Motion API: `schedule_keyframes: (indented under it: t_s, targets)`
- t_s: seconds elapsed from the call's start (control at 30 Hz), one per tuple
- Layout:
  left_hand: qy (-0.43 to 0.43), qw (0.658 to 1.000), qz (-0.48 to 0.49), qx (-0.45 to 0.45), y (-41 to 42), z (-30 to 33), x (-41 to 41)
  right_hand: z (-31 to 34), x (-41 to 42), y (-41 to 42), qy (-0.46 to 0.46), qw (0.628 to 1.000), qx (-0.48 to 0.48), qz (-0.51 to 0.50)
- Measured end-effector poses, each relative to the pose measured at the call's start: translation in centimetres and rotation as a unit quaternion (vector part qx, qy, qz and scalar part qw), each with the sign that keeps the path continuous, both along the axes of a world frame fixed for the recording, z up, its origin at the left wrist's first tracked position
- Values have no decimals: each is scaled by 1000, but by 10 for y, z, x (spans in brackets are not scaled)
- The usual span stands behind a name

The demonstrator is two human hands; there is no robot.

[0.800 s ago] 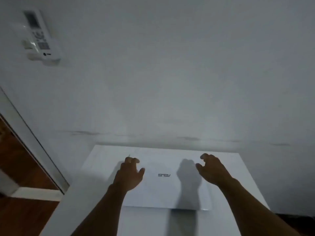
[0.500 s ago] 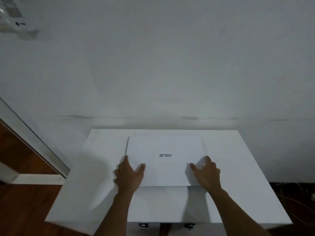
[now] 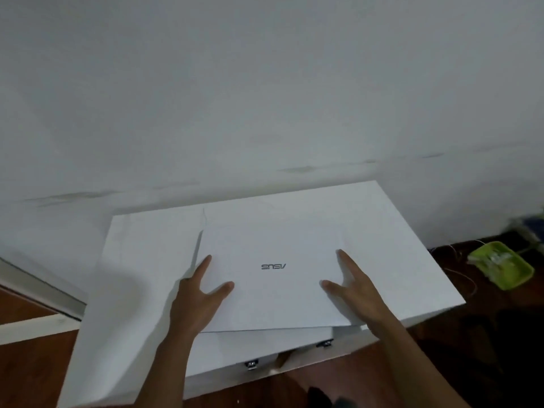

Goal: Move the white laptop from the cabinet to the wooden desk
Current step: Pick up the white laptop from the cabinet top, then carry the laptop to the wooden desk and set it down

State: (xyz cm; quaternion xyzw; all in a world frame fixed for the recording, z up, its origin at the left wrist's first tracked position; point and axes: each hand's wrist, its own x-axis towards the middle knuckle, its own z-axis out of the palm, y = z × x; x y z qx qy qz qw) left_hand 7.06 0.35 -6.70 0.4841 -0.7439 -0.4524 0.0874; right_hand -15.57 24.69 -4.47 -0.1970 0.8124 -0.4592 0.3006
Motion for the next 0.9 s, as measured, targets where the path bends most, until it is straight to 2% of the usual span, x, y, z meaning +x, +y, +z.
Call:
schedule_keyframes:
  t_s: [0.33,0.47,0.53,0.77,0.9]
  targets:
    - [54,994,-96,-7,53,0,-21,-1,52,100,-8,986,-51,-157]
    - [69,983,-169,-17,96,9,-44,13,85,159,-24,959,-137,-247]
    - [69,975,-209,-27,125,19,-57,18,102,192,-19,943,-148,-296]
    - [107,923,-368,-28,259,39,-81,37,181,324,60,883,-134,-446]
    - [136,880,-454,-13,353,37,-61,36,251,422,116,845,-65,-518]
